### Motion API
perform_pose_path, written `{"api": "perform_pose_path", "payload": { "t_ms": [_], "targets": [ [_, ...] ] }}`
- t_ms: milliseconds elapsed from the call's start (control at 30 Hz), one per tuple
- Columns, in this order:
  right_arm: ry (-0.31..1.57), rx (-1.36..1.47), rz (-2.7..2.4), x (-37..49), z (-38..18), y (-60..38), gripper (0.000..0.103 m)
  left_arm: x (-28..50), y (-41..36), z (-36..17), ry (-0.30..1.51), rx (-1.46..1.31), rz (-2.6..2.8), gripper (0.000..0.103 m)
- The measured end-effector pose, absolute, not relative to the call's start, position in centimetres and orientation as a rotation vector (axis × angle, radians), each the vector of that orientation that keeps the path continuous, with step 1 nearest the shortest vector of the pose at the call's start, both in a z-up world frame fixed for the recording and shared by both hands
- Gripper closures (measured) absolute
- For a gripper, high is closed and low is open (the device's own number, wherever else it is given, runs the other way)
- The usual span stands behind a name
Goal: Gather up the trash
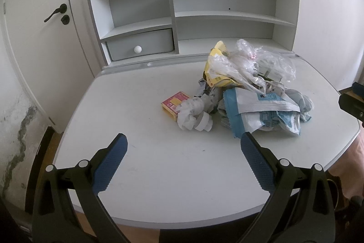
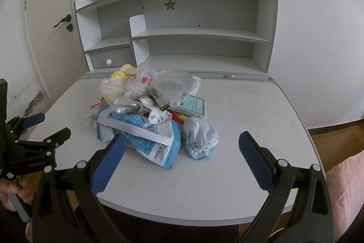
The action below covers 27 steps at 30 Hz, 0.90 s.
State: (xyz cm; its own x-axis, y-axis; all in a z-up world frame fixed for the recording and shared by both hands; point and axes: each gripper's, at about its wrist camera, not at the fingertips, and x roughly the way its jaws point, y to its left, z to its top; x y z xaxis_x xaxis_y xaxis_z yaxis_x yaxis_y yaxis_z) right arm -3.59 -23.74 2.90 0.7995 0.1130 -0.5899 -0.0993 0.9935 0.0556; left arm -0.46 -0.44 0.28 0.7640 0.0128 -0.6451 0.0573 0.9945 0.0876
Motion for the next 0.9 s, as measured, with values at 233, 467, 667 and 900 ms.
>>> {"api": "perform_pose_path", "payload": {
  "t_ms": [233,467,667,900],
  "targets": [
    [0.635,0.019,0.116,-3.61,2.94,-23.75,0.007,-0.46,-0.54,0.31,0.701,0.106,-0.025,0.006],
    [0.636,0.020,0.115,-3.59,2.95,-23.77,0.007,-0.46,-0.51,0.33,0.705,0.105,-0.026,0.006],
    [0.637,0.018,0.116,-3.60,2.95,-23.72,0.007,-0.47,-0.51,0.35,0.707,0.103,-0.029,0.006],
    [0.638,0.016,0.116,-3.69,2.96,-23.63,0.007,-0.50,-0.48,0.34,0.706,0.103,-0.030,0.006]
  ]
}}
